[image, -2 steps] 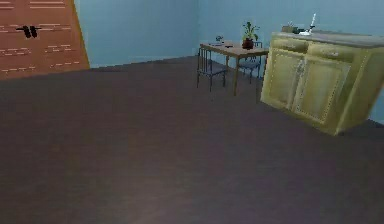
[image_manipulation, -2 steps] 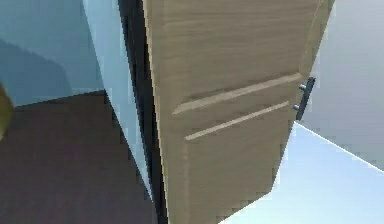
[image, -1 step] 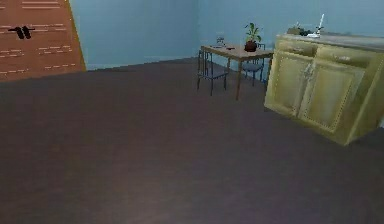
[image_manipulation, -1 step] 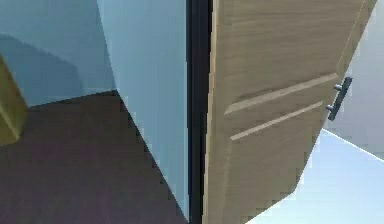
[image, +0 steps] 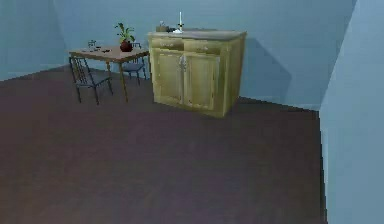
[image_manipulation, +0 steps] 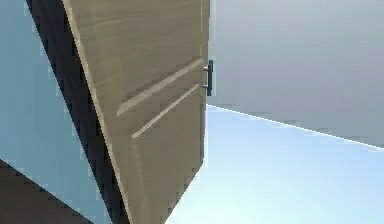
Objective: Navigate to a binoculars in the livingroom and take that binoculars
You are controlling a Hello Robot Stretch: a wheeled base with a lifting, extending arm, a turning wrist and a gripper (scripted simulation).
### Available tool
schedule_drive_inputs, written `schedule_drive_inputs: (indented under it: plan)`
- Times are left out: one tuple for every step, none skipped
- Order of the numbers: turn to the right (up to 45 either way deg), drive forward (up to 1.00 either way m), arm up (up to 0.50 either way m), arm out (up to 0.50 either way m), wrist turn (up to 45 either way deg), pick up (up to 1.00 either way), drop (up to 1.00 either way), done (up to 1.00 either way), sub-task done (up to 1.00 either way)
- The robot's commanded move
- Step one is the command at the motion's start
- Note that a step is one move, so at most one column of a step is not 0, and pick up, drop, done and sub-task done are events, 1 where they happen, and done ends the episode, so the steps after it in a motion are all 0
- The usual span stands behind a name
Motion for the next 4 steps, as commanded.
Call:
schedule_drive_inputs:
  plan:
    - [0.0, 0.35, 0.0, 0.0, 0.0, 0.0, 0.0, 0.0, 0.0]
    - [3.0, 0.0, 0.0, 0.0, 0.0, 0.0, 0.0, 0.0, 0.0]
    - [0.0, 1.0, 0.0, 0.0, 0.0, 0.0, 0.0, 0.0, 0.0]
    - [0.0, 0.65, 0.0, 0.0, 0.0, 0.0, 0.0, 0.0, 0.0]
